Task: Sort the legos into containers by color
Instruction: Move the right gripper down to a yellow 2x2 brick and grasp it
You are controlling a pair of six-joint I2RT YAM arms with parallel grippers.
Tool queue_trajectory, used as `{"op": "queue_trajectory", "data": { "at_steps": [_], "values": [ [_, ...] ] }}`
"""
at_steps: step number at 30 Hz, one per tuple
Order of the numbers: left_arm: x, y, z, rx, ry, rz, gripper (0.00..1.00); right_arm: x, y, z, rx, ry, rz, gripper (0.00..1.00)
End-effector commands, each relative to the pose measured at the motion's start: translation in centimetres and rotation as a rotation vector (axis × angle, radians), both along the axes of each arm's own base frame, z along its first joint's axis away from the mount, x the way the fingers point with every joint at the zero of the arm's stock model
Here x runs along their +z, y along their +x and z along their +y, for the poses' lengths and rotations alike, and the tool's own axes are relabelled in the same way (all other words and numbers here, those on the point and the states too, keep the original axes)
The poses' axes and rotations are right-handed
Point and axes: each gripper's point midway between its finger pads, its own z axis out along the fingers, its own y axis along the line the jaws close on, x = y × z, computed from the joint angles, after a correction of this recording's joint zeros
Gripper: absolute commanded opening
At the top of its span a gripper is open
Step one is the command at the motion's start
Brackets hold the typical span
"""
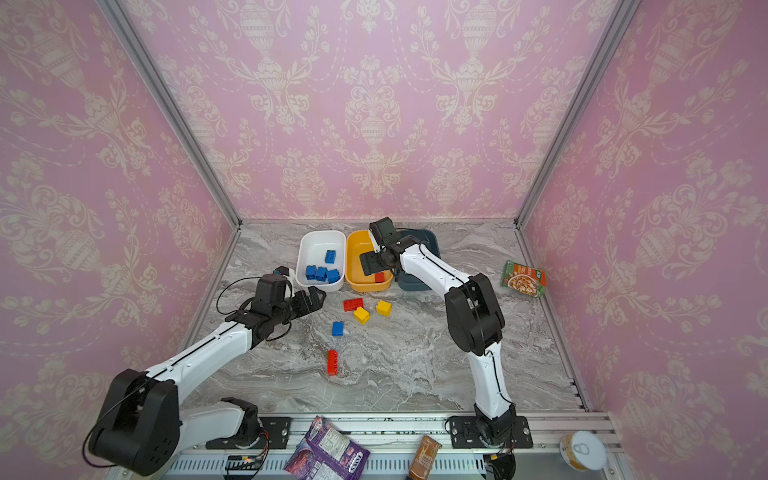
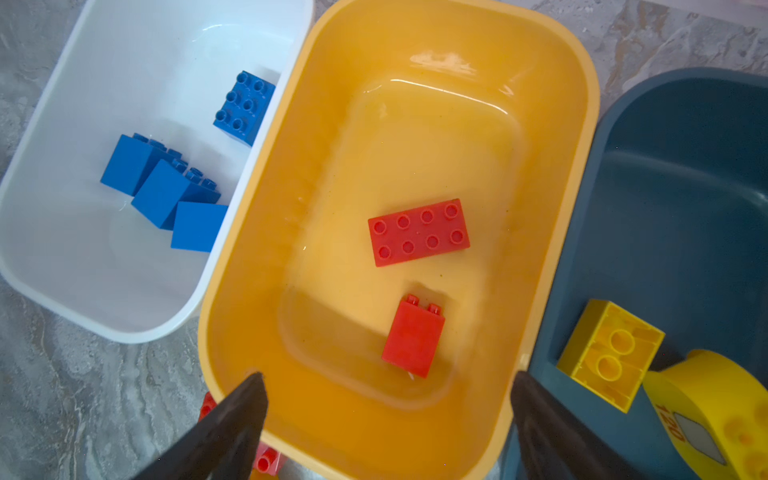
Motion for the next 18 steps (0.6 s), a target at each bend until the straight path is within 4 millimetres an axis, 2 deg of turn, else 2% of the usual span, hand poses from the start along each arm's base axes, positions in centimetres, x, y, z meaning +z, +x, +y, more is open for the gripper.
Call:
{"op": "queue_trajectory", "data": {
  "at_steps": [1,6,12,18],
  "values": [
    [0.0,-0.4,0.2,0.008,-0.005,0.007,0.99,0.8,-2.9,-0.3,0.121,-0.027,0.007,0.93],
    [-0.1,-0.2,0.1,0.003,-0.006,0.007,0.99,0.8,-6.2,-1.4,0.21,-0.054,0.042,0.93],
    [0.1,-0.1,0.0,0.0,-0.009,0.002,0.99,-1.1,-9.8,-2.1,0.325,-0.065,0.102,0.92],
    [0.0,-0.2,0.0,-0.003,-0.007,0.005,0.99,-3.2,-11.5,-2.7,0.405,-0.162,0.13,0.91]
  ]
}}
